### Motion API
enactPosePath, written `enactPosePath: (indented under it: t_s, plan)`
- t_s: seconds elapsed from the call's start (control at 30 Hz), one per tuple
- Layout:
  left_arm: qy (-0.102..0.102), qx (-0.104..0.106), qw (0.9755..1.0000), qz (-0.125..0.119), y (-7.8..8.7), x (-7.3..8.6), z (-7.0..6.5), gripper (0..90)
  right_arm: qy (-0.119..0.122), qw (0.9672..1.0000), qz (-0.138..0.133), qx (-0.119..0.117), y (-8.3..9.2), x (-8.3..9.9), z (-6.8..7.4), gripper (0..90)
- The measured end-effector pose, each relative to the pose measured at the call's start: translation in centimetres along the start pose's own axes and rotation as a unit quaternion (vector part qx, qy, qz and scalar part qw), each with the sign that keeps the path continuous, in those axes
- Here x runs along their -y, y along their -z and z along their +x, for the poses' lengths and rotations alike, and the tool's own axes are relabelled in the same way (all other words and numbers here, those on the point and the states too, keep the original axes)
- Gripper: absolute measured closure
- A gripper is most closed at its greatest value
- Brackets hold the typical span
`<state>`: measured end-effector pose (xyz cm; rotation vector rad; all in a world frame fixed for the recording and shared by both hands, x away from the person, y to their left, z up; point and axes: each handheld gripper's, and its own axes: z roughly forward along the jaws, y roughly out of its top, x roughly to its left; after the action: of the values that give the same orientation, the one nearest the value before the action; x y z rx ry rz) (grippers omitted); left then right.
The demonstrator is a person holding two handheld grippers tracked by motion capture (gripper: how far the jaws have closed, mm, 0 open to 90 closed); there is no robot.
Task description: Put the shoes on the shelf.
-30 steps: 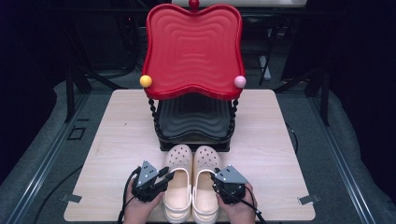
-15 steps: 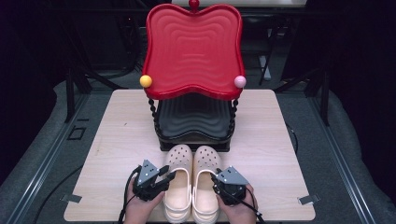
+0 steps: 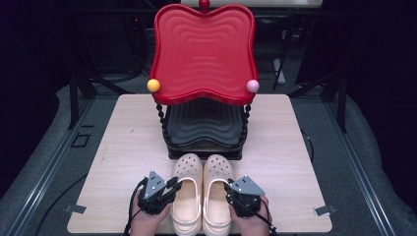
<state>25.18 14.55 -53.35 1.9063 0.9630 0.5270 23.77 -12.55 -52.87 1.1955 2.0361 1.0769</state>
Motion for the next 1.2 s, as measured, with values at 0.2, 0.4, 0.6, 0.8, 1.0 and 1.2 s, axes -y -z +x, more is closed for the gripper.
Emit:
enactPosePath:
  t_s: [0.2, 0.4, 0.6, 0.8, 1.0, 1.2]
  plan:
    - [-0.011, -0.015, 0.9998, -0.006, 0.8, 0.1, 0.0, 79.0, -0.001, 0.9999, -0.002, 0.012, 0.9, 0.1, 0.3, 81.4]
    - [-0.008, -0.027, 0.9996, -0.010, 1.9, 0.1, 0.6, 81.4, -0.009, 0.9998, -0.006, 0.019, 1.9, 0.0, -0.2, 83.6]
    - [-0.009, -0.030, 0.9994, -0.012, 2.9, -0.2, 0.6, 82.5, -0.019, 0.9995, -0.017, 0.019, 3.0, -0.2, -0.4, 83.7]
    - [-0.005, -0.032, 0.9990, -0.032, 4.9, -1.1, 0.5, 82.5, -0.016, 0.9991, -0.034, 0.019, 4.4, -1.0, -0.3, 83.7]
    - [-0.009, -0.037, 0.9981, -0.048, 6.5, -2.3, 0.8, 82.6, -0.008, 0.9990, -0.039, 0.022, 5.5, -1.8, -0.5, 83.6]
    - [-0.012, -0.029, 0.9976, -0.061, 7.6, -4.1, 0.9, 82.8, -0.013, 0.9979, -0.064, 0.010, 6.8, -3.9, -1.2, 83.6]
